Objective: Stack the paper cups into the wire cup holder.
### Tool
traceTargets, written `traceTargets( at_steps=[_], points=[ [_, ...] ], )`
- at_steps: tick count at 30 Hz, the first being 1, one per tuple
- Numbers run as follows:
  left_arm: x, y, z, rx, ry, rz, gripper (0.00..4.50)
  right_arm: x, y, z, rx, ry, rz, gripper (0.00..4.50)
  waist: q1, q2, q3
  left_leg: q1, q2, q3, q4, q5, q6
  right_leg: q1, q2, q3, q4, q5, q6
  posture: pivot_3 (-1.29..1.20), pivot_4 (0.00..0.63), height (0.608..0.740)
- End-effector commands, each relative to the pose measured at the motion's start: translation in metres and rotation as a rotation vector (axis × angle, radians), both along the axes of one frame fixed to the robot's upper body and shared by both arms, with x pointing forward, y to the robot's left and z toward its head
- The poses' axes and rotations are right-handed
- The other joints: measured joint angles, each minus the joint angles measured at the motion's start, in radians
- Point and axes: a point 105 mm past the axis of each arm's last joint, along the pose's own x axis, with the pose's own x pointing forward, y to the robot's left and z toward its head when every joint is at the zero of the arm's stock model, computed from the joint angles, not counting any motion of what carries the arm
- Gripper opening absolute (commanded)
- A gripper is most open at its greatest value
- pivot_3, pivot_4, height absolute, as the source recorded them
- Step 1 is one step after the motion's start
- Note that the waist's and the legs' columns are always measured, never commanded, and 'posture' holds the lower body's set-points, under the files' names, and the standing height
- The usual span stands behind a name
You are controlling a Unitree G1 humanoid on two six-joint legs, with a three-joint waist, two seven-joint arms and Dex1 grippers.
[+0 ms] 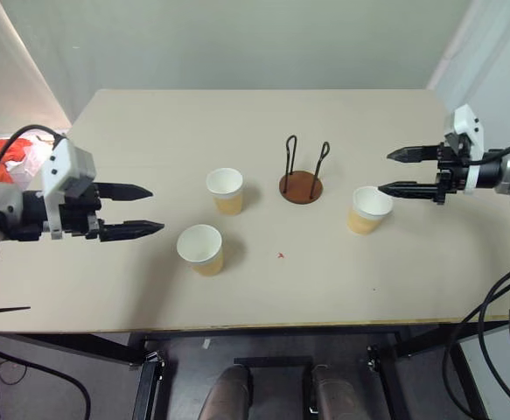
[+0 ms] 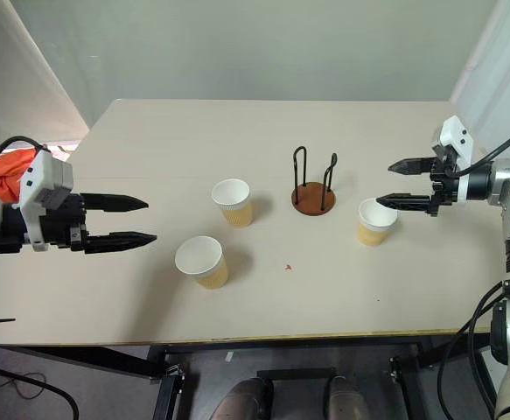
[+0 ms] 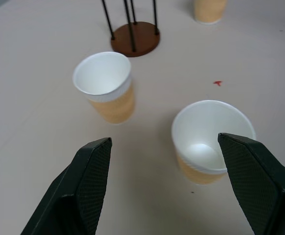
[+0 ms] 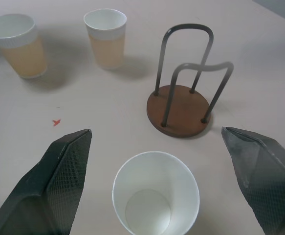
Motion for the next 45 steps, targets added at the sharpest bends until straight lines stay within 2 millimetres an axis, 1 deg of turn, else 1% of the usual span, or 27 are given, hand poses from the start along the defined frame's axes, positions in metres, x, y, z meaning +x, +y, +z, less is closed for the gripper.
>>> traceTargets(
  at_steps=[1, 5, 7, 10, 13, 19, 22, 25, 28, 33, 38, 40, 45],
  points=[
    [0.002, 0.001, 0.014, 0.004, -0.066, 0.013, 3.79, -0.004, 0.002, 0.014, 0.012, -0.048, 0.022, 4.50, 0.000, 0.000, 0.000, 0.000, 0.000, 0.000, 0.000, 0.000, 0.000, 0.000, 0.000, 0.000, 0.000, 0.000, 0.000, 0.00, 0.150, 0.740],
    [0.003, 0.000, 0.014, 0.001, -0.073, 0.006, 3.79, -0.004, 0.003, 0.014, 0.015, -0.049, 0.019, 4.50, 0.000, 0.000, 0.000, 0.000, 0.000, 0.000, 0.000, 0.000, 0.000, 0.000, 0.000, 0.000, 0.000, 0.000, 0.000, 0.00, 0.150, 0.740],
    [0.005, -0.002, 0.017, -0.009, -0.090, 0.007, 3.79, 0.000, 0.006, 0.014, 0.033, -0.055, 0.000, 4.50, 0.000, 0.000, 0.000, 0.000, 0.000, 0.000, 0.000, 0.000, 0.000, 0.000, 0.000, 0.000, 0.000, 0.000, 0.000, 0.00, 0.150, 0.740],
    [0.014, -0.014, 0.023, -0.034, -0.133, -0.007, 3.79, 0.017, 0.026, 0.013, 0.101, -0.050, -0.064, 4.50, -0.001, 0.000, 0.000, 0.001, 0.000, 0.000, 0.000, 0.000, 0.000, 0.000, 0.000, 0.000, 0.001, 0.000, 0.000, 0.00, 0.150, 0.740],
    [0.017, -0.028, 0.028, -0.041, -0.166, -0.035, 3.79, 0.021, 0.043, 0.012, 0.161, -0.023, -0.083, 4.50, -0.001, 0.000, 0.000, 0.002, 0.000, 0.000, 0.001, 0.002, -0.001, -0.001, 0.000, 0.001, 0.004, 0.000, 0.000, 0.00, 0.150, 0.740],
    [0.025, -0.047, 0.039, -0.016, -0.228, -0.033, 3.79, 0.035, 0.055, 0.008, 0.245, 0.023, -0.200, 4.50, 0.002, 0.000, 0.000, 0.001, 0.000, 0.000, 0.001, 0.002, -0.002, -0.002, 0.000, 0.000, 0.006, -0.001, -0.002, 0.00, 0.150, 0.740],
    [0.028, -0.055, 0.039, 0.008, -0.238, -0.033, 3.79, 0.040, 0.064, 0.006, 0.294, 0.057, -0.231, 4.50, 0.001, 0.000, 0.000, 0.001, 0.000, 0.000, 0.001, 0.002, -0.002, -0.002, 0.000, 0.000, 0.006, -0.001, -0.002, 0.00, 0.150, 0.740],
    [0.031, -0.062, 0.042, 0.010, -0.263, -0.026, 3.79, 0.042, 0.075, -0.002, 0.338, 0.110, -0.268, 4.50, 0.001, 0.000, 0.000, 0.001, 0.000, 0.000, 0.000, 0.002, -0.002, -0.002, 0.000, 0.000, 0.007, -0.001, -0.002, 0.00, 0.150, 0.740],
    [0.028, -0.064, 0.042, 0.018, -0.263, -0.031, 3.79, 0.043, 0.081, -0.015, 0.333, 0.145, -0.296, 4.50, 0.001, -0.001, 0.000, 0.001, 0.000, 0.000, 0.000, 0.002, -0.002, -0.002, 0.000, 0.000, 0.007, -0.001, -0.002, 0.00, 0.150, 0.740],
    [0.026, -0.063, 0.040, 0.029, -0.263, -0.031, 3.79, 0.053, 0.088, -0.022, 0.395, 0.158, -0.349, 4.50, 0.001, -0.001, 0.000, 0.001, 0.000, 0.000, 0.000, 0.002, -0.002, -0.003, 0.001, 0.000, 0.007, -0.001, -0.002, 0.00, 0.150, 0.740],
    [0.026, -0.059, 0.037, 0.048, -0.264, -0.019, 3.79, 0.061, 0.096, -0.030, 0.400, 0.164, -0.370, 4.50, 0.001, -0.001, 0.000, 0.001, 0.000, 0.000, 0.001, 0.002, -0.003, -0.003, 0.001, 0.000, 0.007, -0.001, -0.002, 0.00, 0.150, 0.740],
    [0.025, -0.058, 0.036, 0.051, -0.264, -0.014, 3.79, 0.065, 0.097, -0.032, 0.408, 0.155, -0.385, 4.50, 0.001, -0.001, 0.000, 0.001, 0.000, 0.000, 0.001, 0.002, -0.003, -0.003, 0.001, 0.000, 0.007, -0.001, -0.002, 0.00, 0.150, 0.740],
    [0.025, -0.056, 0.037, 0.055, -0.268, -0.008, 3.79, 0.077, 0.105, -0.027, 0.482, 0.137, -0.412, 4.50, 0.001, -0.001, 0.000, 0.001, 0.000, 0.000, 0.000, 0.002, -0.003, -0.004, 0.001, 0.000, 0.007, -0.001, -0.002, 0.00, 0.150, 0.740]
  ],
)
